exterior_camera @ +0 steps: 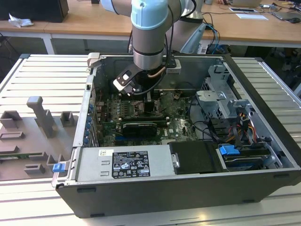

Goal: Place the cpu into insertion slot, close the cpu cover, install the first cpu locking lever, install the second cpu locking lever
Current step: 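Place the cpu into insertion slot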

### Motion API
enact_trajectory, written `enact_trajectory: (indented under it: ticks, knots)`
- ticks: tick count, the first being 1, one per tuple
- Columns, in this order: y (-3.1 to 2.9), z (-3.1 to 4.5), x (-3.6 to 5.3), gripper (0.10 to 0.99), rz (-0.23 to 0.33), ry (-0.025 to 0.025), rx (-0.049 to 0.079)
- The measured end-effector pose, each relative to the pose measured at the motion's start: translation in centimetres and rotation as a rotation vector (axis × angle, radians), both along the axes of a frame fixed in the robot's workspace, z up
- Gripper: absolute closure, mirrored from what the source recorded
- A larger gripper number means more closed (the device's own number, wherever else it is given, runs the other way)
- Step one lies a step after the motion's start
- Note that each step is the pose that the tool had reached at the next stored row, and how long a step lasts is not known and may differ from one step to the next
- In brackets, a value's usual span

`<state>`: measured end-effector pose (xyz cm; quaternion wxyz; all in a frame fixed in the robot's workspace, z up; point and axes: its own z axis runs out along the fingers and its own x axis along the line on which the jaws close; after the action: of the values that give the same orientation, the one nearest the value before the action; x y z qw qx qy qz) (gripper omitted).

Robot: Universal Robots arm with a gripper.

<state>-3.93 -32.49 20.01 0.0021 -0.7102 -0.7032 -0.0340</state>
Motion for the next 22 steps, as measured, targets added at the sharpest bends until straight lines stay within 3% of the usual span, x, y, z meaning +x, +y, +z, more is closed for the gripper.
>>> enact_trajectory:
  ticks: [8, 9, 10, 11, 13, 14, 15, 16, 22]
  knots:
    - [0.0, 0.95, -0.01, 0.49, 0.0, 0.0003, 0.0]
    - [0.0, 1.01, -0.01, 0.62, 0.0, 0.0003, 0.0]
    - [0.0, 1.05, 0.0, 0.678, 0.0, 0.0003, 0.0]
    - [0.0, 1.08, -0.01, 0.678, 0.0, 0.0002, 0.0]
    - [0.0, 1.19, -0.01, 0.796, 0.0, 0.0003, 0.0]
    - [0.0, 1.28, -0.01, 0.918, 0.0, 0.0003, 0.0]
    - [0.0, 1.3, -0.01, 0.918, 0.0, 0.0002, 0.0]
    - [0.0, 1.31, 0.0, 0.98, 0.0, 0.0002, 0.0]
    - [0.0, 1.62, -0.01, 0.98, 0.0, 0.0003, 0.0]
